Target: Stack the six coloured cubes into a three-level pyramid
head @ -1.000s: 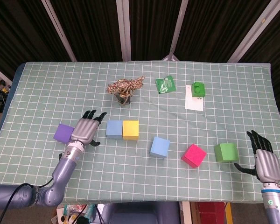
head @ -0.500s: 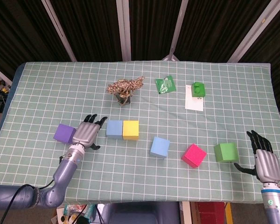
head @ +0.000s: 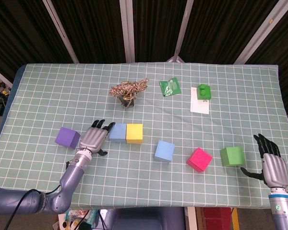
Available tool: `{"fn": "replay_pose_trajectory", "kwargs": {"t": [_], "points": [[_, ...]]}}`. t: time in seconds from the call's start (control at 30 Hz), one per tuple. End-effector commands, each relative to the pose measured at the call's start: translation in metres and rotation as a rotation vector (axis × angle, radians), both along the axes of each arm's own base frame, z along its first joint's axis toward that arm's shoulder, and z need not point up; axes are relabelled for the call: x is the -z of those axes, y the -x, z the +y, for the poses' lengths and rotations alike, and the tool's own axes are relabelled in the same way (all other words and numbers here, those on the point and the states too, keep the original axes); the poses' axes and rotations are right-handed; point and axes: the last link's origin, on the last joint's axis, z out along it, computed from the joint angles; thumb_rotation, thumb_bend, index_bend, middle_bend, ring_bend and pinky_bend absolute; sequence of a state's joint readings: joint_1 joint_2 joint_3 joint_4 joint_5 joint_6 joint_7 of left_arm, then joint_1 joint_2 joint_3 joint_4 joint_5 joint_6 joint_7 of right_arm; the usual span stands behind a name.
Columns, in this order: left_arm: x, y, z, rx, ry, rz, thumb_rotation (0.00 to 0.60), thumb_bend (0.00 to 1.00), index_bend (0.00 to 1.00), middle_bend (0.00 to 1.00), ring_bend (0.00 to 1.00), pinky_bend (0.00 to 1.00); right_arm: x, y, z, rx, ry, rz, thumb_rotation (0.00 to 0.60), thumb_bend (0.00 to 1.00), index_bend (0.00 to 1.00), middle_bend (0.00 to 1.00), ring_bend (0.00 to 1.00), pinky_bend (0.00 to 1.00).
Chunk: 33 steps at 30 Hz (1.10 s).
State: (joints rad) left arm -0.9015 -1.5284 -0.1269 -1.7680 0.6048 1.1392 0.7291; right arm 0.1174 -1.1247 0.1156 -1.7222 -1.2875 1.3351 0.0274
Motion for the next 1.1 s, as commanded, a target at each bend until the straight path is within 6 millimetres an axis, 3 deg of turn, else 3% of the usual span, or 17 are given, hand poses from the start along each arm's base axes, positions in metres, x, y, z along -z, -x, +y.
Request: {"fn": "replay_pose_trajectory", "kwargs": {"t": [0.03, 1.1], "points": [[0.002, -0.001, 0.000, 0.003, 0.004, -0.003, 0.600, 0.21, 0.03, 0.26, 0.00, 0.01, 0.000, 0.000, 0.000, 0.000, 0.000, 0.000, 0.600, 0.16, 0.00, 0.00, 0.00, 0.00], [0.014, -0.011, 0.002, 0.010, 0.019, -0.019, 0.600, 0.21, 0.03, 0.25, 0.00, 0.01, 0.001, 0.000, 0.000, 0.002, -0.005, 0.002, 0.600, 0.16, 0.00, 0.00, 0.00, 0.00]]}}
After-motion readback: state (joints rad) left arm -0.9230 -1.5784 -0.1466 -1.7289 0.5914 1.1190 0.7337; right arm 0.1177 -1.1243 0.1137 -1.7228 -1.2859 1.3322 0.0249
